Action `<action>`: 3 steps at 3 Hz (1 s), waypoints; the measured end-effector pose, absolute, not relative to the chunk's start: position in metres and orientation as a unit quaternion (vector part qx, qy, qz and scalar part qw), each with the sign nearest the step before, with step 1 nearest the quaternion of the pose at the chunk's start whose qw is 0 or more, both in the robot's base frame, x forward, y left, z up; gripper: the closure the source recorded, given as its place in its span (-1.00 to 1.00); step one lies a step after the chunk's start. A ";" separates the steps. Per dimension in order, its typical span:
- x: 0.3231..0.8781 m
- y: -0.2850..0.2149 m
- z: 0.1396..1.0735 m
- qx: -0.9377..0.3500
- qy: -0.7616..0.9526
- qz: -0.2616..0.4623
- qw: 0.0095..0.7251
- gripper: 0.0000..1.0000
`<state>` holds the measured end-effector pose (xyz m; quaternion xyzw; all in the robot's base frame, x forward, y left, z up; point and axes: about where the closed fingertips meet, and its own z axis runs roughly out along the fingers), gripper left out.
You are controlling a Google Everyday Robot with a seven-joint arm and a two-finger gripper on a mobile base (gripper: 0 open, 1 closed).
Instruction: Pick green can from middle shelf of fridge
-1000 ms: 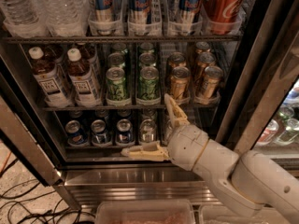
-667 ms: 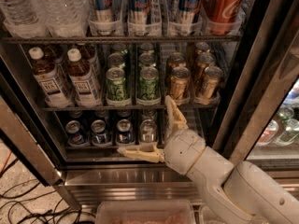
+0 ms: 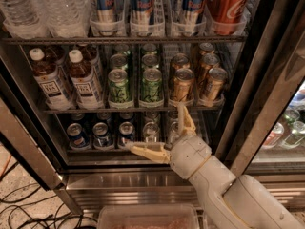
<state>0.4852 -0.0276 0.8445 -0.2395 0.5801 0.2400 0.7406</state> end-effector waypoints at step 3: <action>0.500 -0.050 0.826 -0.226 0.630 0.162 0.726 -1.00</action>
Offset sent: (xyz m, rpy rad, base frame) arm 0.0200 -0.0197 -0.0280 -0.1504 0.0993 -0.1920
